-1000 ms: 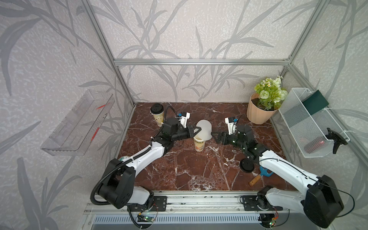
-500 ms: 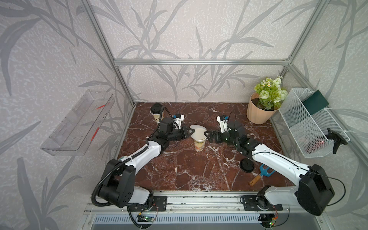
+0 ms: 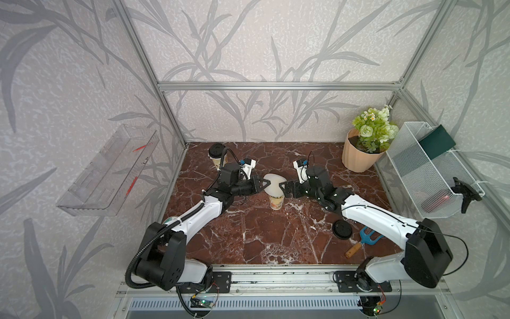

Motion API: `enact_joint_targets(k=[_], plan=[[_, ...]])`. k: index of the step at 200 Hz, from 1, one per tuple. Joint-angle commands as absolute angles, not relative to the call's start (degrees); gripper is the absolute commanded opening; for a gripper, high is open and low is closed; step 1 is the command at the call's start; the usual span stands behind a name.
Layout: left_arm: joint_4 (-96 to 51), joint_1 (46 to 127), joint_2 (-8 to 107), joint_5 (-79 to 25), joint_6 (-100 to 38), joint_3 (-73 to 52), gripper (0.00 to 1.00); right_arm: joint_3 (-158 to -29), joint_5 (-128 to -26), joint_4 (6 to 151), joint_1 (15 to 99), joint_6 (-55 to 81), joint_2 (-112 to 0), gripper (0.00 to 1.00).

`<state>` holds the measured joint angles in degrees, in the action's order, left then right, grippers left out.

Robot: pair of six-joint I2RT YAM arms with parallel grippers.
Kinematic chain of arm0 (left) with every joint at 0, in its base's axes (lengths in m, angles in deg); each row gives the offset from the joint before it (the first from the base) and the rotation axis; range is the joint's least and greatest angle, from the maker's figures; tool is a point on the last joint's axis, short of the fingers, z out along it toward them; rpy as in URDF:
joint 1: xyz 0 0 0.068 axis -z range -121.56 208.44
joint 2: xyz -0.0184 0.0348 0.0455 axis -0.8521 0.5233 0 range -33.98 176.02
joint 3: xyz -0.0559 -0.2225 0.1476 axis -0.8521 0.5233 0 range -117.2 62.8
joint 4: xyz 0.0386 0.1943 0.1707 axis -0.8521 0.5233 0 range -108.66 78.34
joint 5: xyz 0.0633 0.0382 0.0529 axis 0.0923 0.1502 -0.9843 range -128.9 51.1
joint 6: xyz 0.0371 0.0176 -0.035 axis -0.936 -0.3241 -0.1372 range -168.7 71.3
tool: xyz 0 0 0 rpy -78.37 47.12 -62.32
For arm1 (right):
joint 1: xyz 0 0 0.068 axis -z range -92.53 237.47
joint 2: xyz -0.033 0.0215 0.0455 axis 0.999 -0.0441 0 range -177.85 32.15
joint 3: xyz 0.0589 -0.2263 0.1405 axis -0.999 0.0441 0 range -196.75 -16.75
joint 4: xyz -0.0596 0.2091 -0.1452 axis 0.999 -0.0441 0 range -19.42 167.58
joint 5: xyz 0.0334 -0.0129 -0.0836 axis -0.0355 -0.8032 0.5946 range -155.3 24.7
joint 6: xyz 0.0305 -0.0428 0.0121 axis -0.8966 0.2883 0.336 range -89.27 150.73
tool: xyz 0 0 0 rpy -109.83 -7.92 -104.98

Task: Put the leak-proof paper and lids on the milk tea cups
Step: Place the leak-proof paper at the cup.

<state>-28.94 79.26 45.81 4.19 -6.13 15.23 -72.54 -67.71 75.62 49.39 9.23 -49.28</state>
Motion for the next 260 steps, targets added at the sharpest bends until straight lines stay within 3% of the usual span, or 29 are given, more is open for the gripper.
enact_joint_targets(k=[1, 85, 185, 260], plan=[[-28.08, 78.88, 44.0, 4.83, -7.35, 15.44, 0.07, -74.06, -65.53, 74.15, 48.98, 10.5, -50.07, 0.99], [-26.24, 77.54, 42.66, 3.6, -8.34, 15.83, 0.2, -73.62, -65.37, 74.63, 48.8, 10.86, -50.47, 0.99], [-24.74, 75.76, 41.27, 0.84, -9.41, 16.98, 0.21, -74.32, -65.8, 73.98, 48.8, 11.17, -51.7, 0.99], [-23.52, 75.38, 39.08, -1.27, -10.62, 17.65, 0.33, -80.43, -65.03, 67.95, 48.78, 13.8, -47.56, 0.99]])
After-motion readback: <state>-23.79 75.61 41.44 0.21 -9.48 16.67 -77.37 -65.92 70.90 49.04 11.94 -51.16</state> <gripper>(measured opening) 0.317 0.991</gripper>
